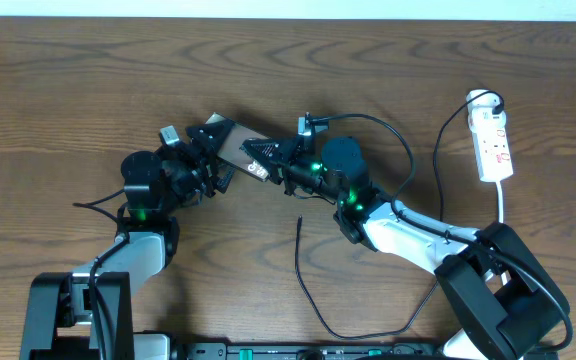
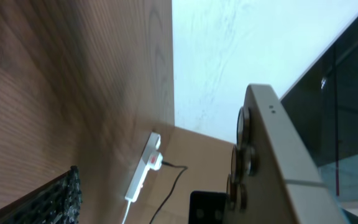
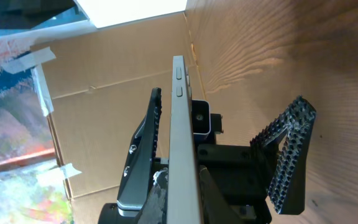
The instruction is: Plug charger to phone and switch on socket
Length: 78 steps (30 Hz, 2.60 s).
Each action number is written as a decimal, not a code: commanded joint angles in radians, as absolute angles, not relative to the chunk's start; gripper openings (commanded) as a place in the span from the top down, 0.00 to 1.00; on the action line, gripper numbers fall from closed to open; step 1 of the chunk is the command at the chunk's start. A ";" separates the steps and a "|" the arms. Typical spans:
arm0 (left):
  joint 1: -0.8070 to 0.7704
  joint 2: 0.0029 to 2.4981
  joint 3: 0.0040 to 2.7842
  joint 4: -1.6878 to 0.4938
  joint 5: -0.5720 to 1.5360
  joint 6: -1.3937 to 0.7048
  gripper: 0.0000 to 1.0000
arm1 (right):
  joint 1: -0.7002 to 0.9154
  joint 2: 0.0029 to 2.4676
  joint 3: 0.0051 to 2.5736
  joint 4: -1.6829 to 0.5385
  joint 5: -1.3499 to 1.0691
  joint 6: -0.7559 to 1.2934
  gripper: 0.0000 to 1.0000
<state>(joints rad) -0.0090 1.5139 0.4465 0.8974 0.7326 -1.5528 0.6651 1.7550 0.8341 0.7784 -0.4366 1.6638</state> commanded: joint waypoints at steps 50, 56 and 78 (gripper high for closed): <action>-0.011 1.502 0.440 0.960 0.706 -1.575 0.93 | 0.728 1.747 0.847 0.699 -0.439 1.735 0.99; -0.010 1.502 0.440 0.960 0.706 -1.571 0.92 | 0.728 1.747 0.847 0.700 -0.455 1.734 0.60; 0.419 1.502 0.440 0.960 1.116 -1.492 0.93 | 0.497 1.747 0.847 0.799 -0.788 1.529 0.01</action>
<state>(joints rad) 0.3611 1.5139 0.4335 0.9466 0.9482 -1.5303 0.5182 1.7565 0.8360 0.8188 -0.6739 1.5894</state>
